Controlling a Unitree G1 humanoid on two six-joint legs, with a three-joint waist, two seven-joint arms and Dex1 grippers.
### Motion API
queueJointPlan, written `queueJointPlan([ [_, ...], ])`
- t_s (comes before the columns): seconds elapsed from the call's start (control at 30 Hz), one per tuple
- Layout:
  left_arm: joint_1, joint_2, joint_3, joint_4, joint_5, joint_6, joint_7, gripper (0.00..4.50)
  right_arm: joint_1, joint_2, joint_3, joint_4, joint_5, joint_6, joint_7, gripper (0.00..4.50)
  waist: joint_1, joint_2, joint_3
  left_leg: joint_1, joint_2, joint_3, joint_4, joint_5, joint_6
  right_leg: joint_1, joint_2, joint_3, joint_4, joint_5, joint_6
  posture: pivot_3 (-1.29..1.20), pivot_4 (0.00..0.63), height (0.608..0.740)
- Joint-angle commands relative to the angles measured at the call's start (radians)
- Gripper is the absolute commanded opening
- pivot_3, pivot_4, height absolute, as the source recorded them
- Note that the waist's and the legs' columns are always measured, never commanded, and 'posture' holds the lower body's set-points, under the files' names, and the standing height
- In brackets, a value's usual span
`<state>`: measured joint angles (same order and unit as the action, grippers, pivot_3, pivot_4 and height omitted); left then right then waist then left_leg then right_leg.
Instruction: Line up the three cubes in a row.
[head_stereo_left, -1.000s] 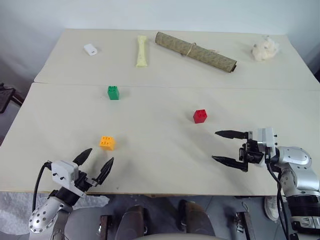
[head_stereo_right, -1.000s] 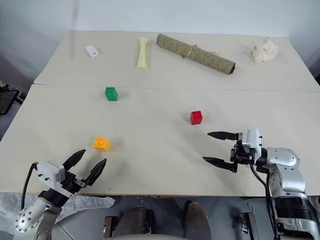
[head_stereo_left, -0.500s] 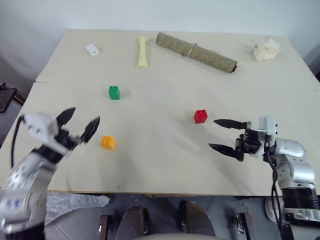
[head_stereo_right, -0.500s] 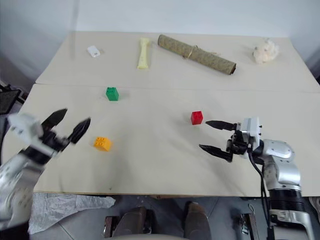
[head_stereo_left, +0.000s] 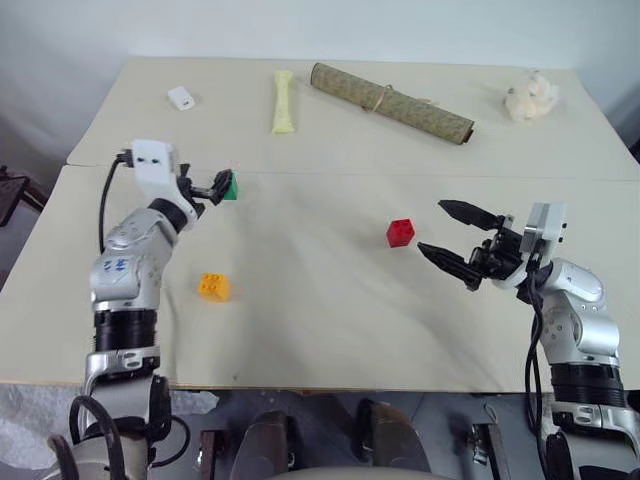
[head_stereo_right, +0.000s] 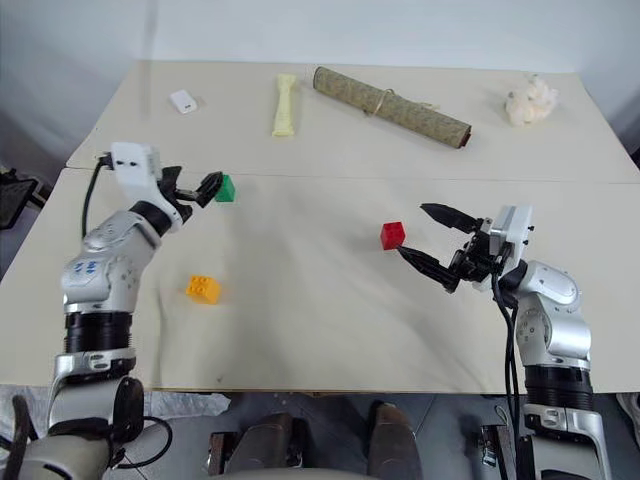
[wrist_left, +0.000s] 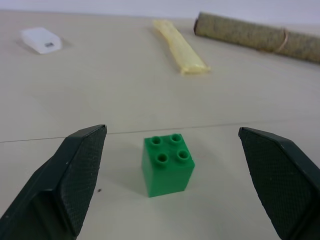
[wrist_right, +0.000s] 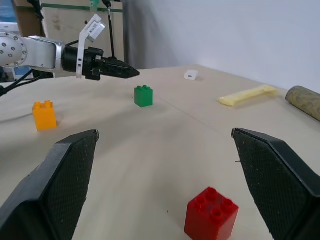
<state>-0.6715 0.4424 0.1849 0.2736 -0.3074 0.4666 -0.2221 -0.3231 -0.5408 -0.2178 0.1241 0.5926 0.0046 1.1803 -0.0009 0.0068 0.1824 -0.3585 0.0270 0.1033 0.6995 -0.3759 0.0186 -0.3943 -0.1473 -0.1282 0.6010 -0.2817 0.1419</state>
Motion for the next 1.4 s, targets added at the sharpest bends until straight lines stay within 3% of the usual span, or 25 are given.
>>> queueJointPlan([
  [0.03,-0.046,-0.007,-0.014,0.087,0.041,-0.041,-0.014,4.50,0.020,-0.002,-0.033,-0.052,0.015,-0.015,-0.018,4.47,0.000,0.000,0.000,0.000,0.000,0.000,0.000,0.000,0.000,0.000,0.000,0.000,0.000,0.000,0.000,0.00,0.150,0.740],
  [0.33,-0.178,-0.060,-0.028,0.365,0.090,-0.150,-0.043,4.50,0.044,0.004,-0.040,-0.056,0.013,-0.031,-0.036,4.47,0.002,-0.001,0.000,0.000,0.000,0.000,0.000,0.000,0.000,0.000,0.000,0.000,0.000,0.000,0.000,0.00,0.150,0.740],
  [0.43,-0.200,-0.065,-0.031,0.416,0.102,-0.185,-0.046,3.89,0.057,0.005,-0.041,-0.057,0.012,-0.035,-0.039,4.50,0.000,-0.001,0.000,0.000,0.000,0.000,0.000,0.000,0.000,0.000,0.000,-0.001,0.000,0.000,0.000,0.00,0.150,0.740],
  [0.7,-0.195,-0.039,-0.024,0.427,0.102,-0.210,-0.110,1.53,0.104,0.000,-0.049,-0.063,0.012,-0.051,-0.049,4.50,-0.001,-0.001,0.001,0.000,0.000,0.000,0.000,0.000,0.000,0.000,0.000,-0.001,0.000,0.000,0.000,0.00,0.150,0.740],
  [0.9,-0.202,-0.004,-0.008,0.375,0.009,-0.245,-0.395,1.51,0.150,-0.023,-0.088,-0.095,0.018,-0.046,-0.063,4.50,0.001,-0.001,0.001,-0.001,0.000,0.000,0.000,0.000,0.000,0.000,0.000,-0.001,0.000,0.000,0.000,0.00,0.150,0.740],
  [0.97,-0.199,0.035,-0.118,0.272,-0.025,-0.288,-0.757,1.51,0.217,-0.073,-0.157,-0.132,0.043,-0.016,-0.056,4.50,0.006,-0.001,0.001,-0.001,0.000,0.000,0.000,0.000,0.000,0.000,0.000,-0.001,0.000,0.000,0.000,0.00,0.150,0.740],
  [1.03,-0.209,0.056,-0.207,0.247,-0.010,-0.333,-0.973,1.51,0.265,-0.109,-0.204,-0.154,0.058,-0.001,-0.051,4.50,0.014,-0.001,0.001,-0.005,0.000,0.000,0.001,0.000,0.000,-0.003,0.000,-0.003,-0.001,0.000,0.000,0.00,0.150,0.740],
  [1.2,-0.282,0.006,-0.319,0.378,0.097,-0.491,-1.082,1.51,0.329,-0.156,-0.259,-0.188,0.080,0.022,-0.038,4.50,0.021,-0.001,0.001,-0.006,0.000,0.000,0.002,0.000,0.000,-0.003,0.001,-0.003,-0.003,0.000,0.001,0.00,0.150,0.740],
  [1.4,-0.409,-0.141,-0.380,0.668,0.217,-0.662,-1.026,1.51,0.410,-0.182,-0.299,-0.201,0.075,0.022,-0.011,4.50,0.025,-0.001,0.001,-0.008,0.000,0.000,0.002,0.000,0.001,-0.003,0.001,-0.003,-0.005,0.001,0.002,0.00,0.150,0.740],
])
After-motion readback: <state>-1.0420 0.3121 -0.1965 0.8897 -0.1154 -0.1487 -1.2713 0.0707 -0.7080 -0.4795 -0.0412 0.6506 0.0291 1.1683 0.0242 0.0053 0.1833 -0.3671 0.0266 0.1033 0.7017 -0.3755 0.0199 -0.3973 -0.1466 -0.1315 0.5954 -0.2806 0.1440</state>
